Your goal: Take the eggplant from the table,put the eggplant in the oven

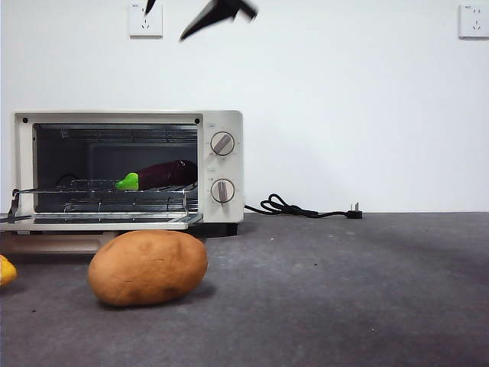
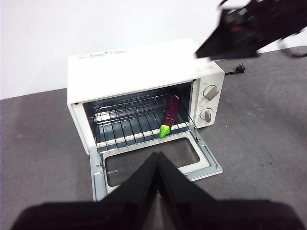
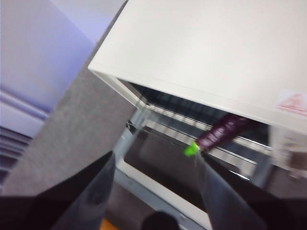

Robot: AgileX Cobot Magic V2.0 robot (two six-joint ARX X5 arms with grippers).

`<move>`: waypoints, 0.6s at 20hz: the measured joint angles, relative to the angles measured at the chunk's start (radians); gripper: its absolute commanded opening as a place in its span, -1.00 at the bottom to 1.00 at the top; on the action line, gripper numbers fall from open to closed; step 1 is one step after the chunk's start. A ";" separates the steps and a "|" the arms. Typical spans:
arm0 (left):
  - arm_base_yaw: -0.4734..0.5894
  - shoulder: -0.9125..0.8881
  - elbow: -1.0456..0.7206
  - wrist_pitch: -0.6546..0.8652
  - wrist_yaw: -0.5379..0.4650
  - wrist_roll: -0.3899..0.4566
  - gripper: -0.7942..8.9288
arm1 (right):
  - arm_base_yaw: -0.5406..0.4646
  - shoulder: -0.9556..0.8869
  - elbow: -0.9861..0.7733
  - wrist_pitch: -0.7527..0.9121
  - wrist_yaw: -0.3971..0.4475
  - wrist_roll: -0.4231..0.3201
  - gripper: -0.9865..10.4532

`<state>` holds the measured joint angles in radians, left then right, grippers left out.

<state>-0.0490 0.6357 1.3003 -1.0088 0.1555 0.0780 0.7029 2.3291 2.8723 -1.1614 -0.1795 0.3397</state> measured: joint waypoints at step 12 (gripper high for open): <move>-0.001 0.027 -0.001 0.008 0.000 0.000 -0.85 | 0.000 -0.034 0.272 -0.194 0.006 -0.123 -0.34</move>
<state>-0.0502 0.6628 1.2995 -1.0008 0.1558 0.0780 0.7032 2.2951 3.1439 -1.3552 -0.1730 0.2165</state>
